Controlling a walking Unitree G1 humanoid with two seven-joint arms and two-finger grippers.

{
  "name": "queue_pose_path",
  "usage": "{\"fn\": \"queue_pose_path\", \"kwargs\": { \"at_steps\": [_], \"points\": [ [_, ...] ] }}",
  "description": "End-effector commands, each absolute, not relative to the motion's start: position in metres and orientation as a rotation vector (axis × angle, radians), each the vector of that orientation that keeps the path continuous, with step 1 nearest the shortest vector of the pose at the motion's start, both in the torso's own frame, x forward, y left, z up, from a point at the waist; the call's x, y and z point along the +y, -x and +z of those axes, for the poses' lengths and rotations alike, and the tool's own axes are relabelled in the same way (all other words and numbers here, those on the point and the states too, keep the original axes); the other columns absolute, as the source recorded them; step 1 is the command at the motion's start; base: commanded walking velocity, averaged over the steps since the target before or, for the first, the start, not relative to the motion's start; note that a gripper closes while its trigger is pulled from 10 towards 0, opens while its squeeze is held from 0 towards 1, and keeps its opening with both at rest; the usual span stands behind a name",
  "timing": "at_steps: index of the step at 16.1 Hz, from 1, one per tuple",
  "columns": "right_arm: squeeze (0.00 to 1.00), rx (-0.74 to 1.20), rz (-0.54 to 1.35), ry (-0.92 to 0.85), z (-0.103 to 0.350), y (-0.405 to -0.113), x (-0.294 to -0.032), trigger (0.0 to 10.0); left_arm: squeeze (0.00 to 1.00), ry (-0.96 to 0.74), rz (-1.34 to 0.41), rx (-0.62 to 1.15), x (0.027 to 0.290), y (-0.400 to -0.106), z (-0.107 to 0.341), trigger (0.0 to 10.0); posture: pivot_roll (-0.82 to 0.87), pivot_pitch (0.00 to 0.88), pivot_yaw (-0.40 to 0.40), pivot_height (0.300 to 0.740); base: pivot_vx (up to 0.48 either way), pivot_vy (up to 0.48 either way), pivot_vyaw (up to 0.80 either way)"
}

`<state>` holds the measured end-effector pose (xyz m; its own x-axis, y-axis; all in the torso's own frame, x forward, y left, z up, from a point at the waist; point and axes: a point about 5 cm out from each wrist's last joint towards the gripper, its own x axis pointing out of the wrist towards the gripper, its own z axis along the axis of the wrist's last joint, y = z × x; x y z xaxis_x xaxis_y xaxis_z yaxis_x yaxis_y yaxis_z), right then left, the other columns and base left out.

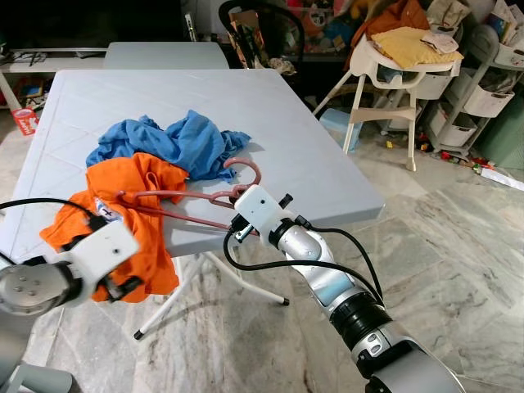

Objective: Hang hanger

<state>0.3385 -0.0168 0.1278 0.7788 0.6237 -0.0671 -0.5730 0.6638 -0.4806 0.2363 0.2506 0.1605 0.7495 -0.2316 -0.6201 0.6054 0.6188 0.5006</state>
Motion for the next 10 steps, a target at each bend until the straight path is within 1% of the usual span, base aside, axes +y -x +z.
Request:
{"fn": "queue_pose_path", "kwargs": {
  "at_steps": [1, 4, 6, 8, 9, 10],
  "points": [
    [0.00, -0.050, 0.669, 0.528, 0.118, -0.340, -0.022, 10.0, 0.00, -0.779, -0.387, 0.510, 0.267, -0.246, 0.161, 10.0, 0.05, 0.040, -0.091, 0.740, 0.000, 0.000, 0.00],
    [0.00, -0.049, 0.667, 0.529, 0.118, -0.340, -0.024, 10.0, 0.00, -0.679, -0.142, 0.339, 0.280, -0.266, 0.171, 10.0, 0.04, 0.038, -0.090, 0.740, 0.000, 0.000, 0.00],
    [0.00, -0.046, 0.661, 0.532, 0.117, -0.340, -0.027, 10.0, 0.00, -0.501, 0.129, 0.150, 0.290, -0.277, 0.186, 10.0, 0.04, 0.036, -0.091, 0.740, 0.000, 0.000, 0.00],
    [0.00, -0.045, 0.658, 0.534, 0.117, -0.341, -0.028, 10.0, 0.00, -0.383, 0.232, 0.075, 0.289, -0.278, 0.186, 10.0, 0.04, 0.034, -0.092, 0.740, 0.000, 0.000, 0.00],
    [0.00, -0.045, 0.657, 0.537, 0.117, -0.341, -0.028, 10.0, 0.00, -0.252, 0.275, 0.024, 0.283, -0.276, 0.183, 10.0, 0.04, 0.032, -0.092, 0.740, 0.000, 0.000, 0.00],
    [0.00, -0.046, 0.657, 0.537, 0.117, -0.341, -0.028, 10.0, 0.00, -0.187, 0.286, 0.013, 0.280, -0.277, 0.179, 10.0, 0.04, 0.032, -0.092, 0.740, 0.000, 0.000, 0.00]
  ]
}}
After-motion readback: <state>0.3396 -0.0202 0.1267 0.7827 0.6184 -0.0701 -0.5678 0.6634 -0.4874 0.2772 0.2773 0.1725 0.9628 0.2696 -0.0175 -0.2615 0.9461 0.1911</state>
